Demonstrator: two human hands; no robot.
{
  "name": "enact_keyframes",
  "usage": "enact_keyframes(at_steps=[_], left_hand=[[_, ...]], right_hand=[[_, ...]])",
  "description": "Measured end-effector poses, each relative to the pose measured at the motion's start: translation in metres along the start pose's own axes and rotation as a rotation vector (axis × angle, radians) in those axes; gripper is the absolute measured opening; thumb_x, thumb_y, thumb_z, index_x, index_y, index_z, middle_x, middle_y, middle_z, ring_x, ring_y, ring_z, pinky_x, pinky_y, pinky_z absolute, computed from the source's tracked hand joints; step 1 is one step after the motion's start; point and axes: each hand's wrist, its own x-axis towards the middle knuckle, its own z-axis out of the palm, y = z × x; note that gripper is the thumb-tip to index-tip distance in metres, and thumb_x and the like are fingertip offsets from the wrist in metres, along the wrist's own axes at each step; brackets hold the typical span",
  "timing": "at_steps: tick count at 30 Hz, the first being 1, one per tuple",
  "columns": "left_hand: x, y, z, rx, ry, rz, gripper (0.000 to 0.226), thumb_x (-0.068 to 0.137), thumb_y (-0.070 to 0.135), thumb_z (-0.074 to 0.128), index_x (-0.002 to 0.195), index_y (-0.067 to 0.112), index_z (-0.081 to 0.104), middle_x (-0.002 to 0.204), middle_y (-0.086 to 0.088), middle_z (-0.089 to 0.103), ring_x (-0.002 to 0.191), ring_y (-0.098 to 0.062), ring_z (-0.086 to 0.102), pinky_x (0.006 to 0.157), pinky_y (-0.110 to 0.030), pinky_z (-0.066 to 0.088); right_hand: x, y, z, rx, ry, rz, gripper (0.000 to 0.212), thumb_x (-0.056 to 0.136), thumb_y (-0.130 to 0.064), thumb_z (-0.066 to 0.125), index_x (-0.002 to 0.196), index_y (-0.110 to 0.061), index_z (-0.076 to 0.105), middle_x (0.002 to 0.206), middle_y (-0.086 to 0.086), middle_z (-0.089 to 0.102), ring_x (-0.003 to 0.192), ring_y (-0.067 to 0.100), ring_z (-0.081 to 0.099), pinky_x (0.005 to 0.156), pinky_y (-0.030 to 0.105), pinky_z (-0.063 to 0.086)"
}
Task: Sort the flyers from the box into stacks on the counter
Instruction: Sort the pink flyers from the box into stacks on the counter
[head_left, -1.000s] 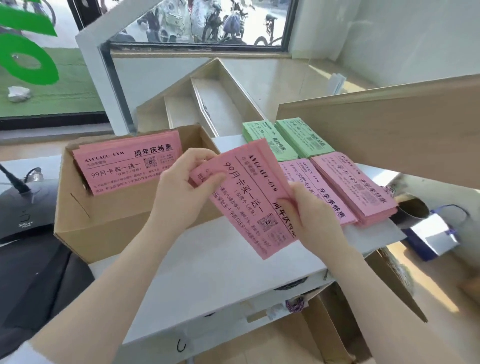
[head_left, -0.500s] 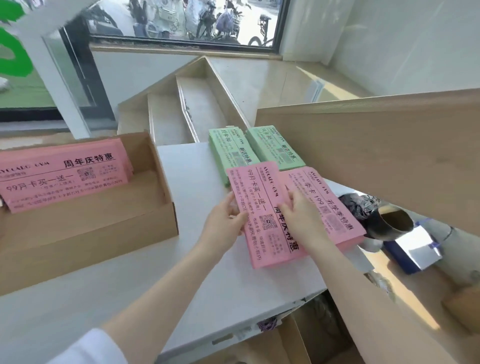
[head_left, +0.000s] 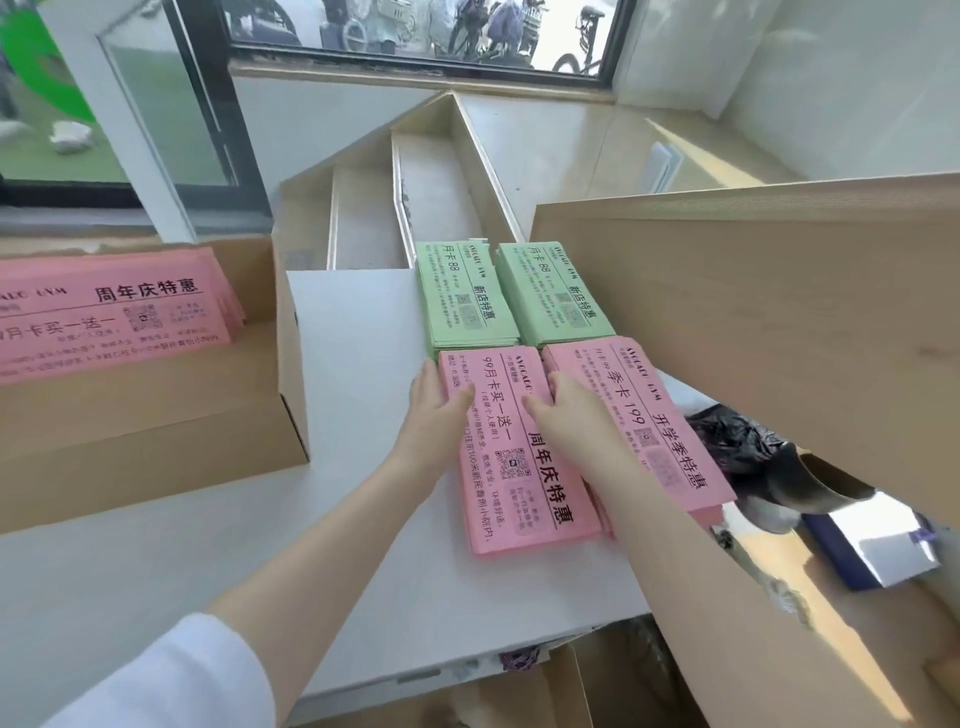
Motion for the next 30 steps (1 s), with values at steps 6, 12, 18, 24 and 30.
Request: enact_keyframes(at_steps=[6, 12, 18, 24, 30], left_hand=[[0.032, -0.022, 0.010, -0.077, -0.008, -0.061, 0.071, 0.084, 0.054, 0.039, 0.146, 0.038, 0.008, 0.156, 0.013, 0.007, 0.143, -0.010, 0.014, 0.116, -0.044, 0.018], [0.023, -0.016, 0.013, -0.126, -0.002, -0.042, 0.064, 0.096, 0.036, 0.035, 0.148, 0.029, -0.001, 0.155, 0.009, 0.013, 0.140, -0.011, 0.023, 0.114, -0.039, 0.026], [-0.026, -0.030, 0.010, -0.210, -0.028, -0.046, 0.058, 0.100, 0.031, 0.035, 0.147, 0.031, 0.002, 0.148, 0.020, 0.012, 0.134, 0.000, 0.024, 0.109, -0.020, 0.016], [-0.053, -0.067, 0.022, -0.198, -0.130, -0.035, 0.085, 0.080, 0.038, 0.049, 0.146, 0.037, -0.004, 0.155, 0.012, 0.014, 0.140, -0.009, 0.023, 0.115, -0.042, 0.024], [-0.053, -0.064, 0.029, -0.139, -0.085, -0.028, 0.069, 0.099, 0.019, 0.036, 0.145, 0.032, -0.013, 0.156, 0.012, 0.004, 0.142, -0.008, 0.016, 0.117, -0.040, 0.018]], right_hand=[[0.023, -0.006, 0.004, 0.228, -0.087, 0.104, 0.026, 0.094, -0.026, 0.046, 0.116, -0.011, 0.049, 0.113, 0.002, 0.060, 0.104, 0.022, 0.057, 0.084, 0.033, 0.045], [0.018, -0.006, 0.001, 0.429, -0.128, 0.118, 0.015, 0.095, -0.015, 0.038, 0.100, -0.026, 0.047, 0.090, -0.012, 0.059, 0.079, 0.007, 0.057, 0.067, 0.028, 0.049], [-0.040, 0.011, -0.013, 0.377, -0.161, 0.042, 0.030, 0.097, -0.025, 0.044, 0.127, -0.021, 0.041, 0.093, -0.017, 0.041, 0.091, 0.003, 0.043, 0.082, 0.023, 0.034], [-0.060, 0.028, 0.006, 0.302, -0.110, 0.021, 0.037, 0.096, -0.013, 0.044, 0.132, -0.015, 0.039, 0.110, -0.013, 0.045, 0.098, 0.001, 0.039, 0.085, 0.018, 0.031], [-0.063, 0.028, 0.002, 0.303, -0.110, -0.010, 0.039, 0.094, -0.012, 0.048, 0.132, -0.014, 0.039, 0.120, -0.007, 0.050, 0.100, 0.001, 0.041, 0.087, 0.017, 0.032]])
